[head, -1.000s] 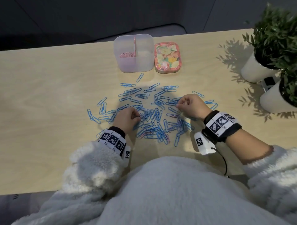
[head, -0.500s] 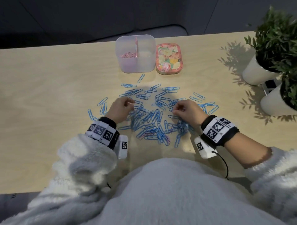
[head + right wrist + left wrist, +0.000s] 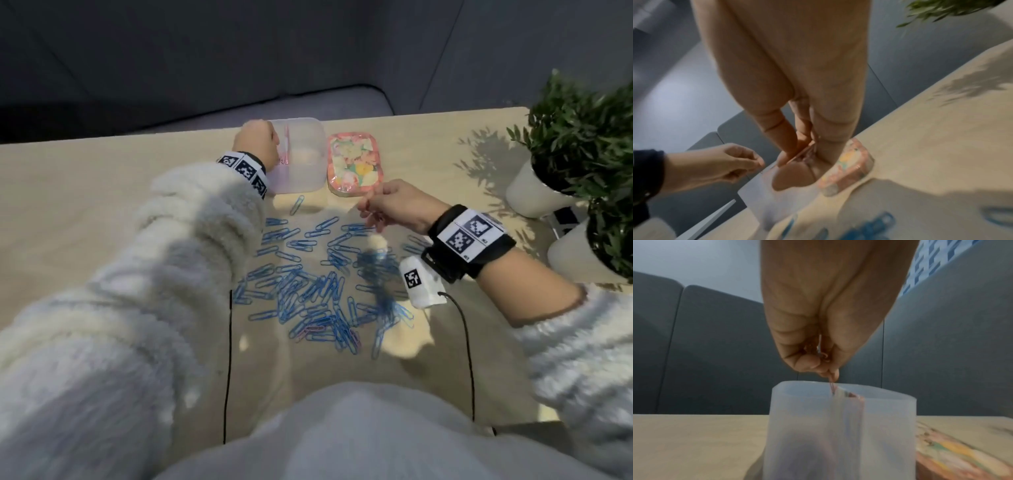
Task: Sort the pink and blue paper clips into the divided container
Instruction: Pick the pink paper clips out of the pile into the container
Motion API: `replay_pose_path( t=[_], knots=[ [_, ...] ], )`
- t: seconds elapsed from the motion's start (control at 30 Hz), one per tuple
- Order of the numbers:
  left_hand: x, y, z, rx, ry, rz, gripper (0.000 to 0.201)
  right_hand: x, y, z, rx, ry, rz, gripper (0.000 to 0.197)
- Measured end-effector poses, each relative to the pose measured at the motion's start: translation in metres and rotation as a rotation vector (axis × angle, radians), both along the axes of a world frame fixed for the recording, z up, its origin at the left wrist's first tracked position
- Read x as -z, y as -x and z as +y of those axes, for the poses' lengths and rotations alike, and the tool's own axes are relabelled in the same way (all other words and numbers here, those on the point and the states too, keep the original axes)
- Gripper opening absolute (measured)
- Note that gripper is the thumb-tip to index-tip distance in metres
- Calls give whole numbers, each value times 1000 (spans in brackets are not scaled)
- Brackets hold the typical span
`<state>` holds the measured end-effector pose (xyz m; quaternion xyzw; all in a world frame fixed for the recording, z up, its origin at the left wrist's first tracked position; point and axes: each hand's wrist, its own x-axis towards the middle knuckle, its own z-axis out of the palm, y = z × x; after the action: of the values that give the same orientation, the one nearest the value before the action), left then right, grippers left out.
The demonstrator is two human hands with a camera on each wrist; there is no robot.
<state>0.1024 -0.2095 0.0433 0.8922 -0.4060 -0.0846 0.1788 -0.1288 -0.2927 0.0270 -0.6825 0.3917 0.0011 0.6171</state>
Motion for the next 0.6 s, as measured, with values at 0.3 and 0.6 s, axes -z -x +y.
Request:
replay_pose_path(
  t=[0.3, 0.6],
  knots=[
    [14, -3, 14, -36, 140, 141, 34, -27, -121, 12, 127, 0, -232, 34],
    [32, 6, 77, -110, 534, 322, 41, -5, -175, 35, -37, 165, -189, 34]
  ],
)
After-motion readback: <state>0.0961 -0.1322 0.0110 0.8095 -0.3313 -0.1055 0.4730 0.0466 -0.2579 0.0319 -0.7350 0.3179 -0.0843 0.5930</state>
